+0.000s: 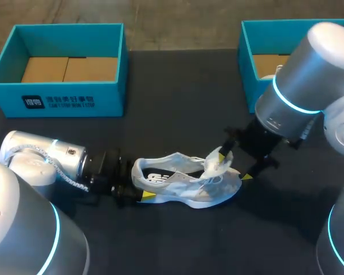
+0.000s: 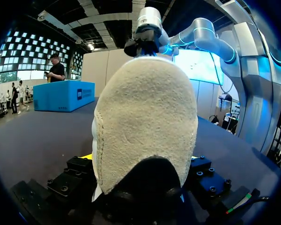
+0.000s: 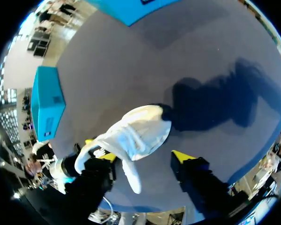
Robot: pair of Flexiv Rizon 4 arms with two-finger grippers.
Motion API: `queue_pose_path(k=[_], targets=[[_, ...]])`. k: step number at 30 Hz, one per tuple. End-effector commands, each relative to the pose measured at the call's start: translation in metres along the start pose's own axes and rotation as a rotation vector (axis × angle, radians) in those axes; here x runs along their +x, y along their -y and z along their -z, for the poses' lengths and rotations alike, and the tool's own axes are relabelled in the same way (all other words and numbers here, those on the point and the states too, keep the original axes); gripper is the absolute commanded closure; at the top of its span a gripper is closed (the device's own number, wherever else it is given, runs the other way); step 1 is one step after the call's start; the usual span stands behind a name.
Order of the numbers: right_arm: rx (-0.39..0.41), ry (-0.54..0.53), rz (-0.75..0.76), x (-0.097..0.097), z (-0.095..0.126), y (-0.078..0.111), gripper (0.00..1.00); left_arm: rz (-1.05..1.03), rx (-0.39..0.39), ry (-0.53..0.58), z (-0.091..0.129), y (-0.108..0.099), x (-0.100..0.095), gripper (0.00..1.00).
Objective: Take the shoe out of the shoebox, open the shoe tongue, remove and reinsert the insole, then place the shoe into the shoebox
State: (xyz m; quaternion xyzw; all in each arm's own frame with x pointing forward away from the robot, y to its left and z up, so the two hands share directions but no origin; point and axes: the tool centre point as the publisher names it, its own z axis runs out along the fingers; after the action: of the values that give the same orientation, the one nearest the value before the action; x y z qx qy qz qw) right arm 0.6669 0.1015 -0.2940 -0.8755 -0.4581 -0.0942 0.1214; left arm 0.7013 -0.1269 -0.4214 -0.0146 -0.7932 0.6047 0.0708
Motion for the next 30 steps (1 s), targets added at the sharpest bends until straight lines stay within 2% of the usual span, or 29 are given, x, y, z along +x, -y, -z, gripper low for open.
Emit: queue_pose_path(k=[1,7,12,13,14,15,16,18,22,23,30], targets=[[-0.058,0.150,0.038,0.021,0.022,0.017,0.00,0.000,0.000,0.001,0.000,-0.005,-0.001,1.00],[-0.103,0.235,0.151,0.045,0.046,0.038,0.00,0.000,0.000,0.001,0.000,-0.005,-0.001,1.00],[-0.092,0.322,0.310,0.070,0.056,0.053,0.00,0.000,0.000,0.001,0.000,-0.005,-0.001,1.00],[-0.086,0.323,0.338,0.073,0.056,0.055,0.11,0.000,0.000,0.001,0.000,-0.005,-0.001,1.00],[-0.075,0.346,0.372,0.077,0.057,0.057,0.51,0.000,0.000,0.001,0.000,-0.005,-0.001,1.00],[-0.062,0.352,0.414,0.080,0.056,0.058,0.67,0.000,0.000,0.001,0.000,-0.005,-0.001,1.00],[-0.048,0.363,0.460,0.083,0.055,0.060,1.00,0.000,0.000,0.001,0.000,-0.005,-0.001,1.00],[-0.012,0.359,0.546,0.086,0.053,0.061,1.00,0.000,0.000,0.001,0.000,-0.005,-0.001,1.00],[0.129,0.342,0.957,0.094,0.040,0.066,1.00,0.000,0.000,0.001,0.000,-0.005,-0.001,1.00],[0.142,0.359,1.000,0.096,0.035,0.067,1.00,0.000,0.000,0.001,0.000,-0.005,-0.001,1.00],[0.142,0.359,1.000,0.096,0.035,0.067,1.00,0.000,0.000,0.001,0.000,-0.005,-0.001,1.00]])
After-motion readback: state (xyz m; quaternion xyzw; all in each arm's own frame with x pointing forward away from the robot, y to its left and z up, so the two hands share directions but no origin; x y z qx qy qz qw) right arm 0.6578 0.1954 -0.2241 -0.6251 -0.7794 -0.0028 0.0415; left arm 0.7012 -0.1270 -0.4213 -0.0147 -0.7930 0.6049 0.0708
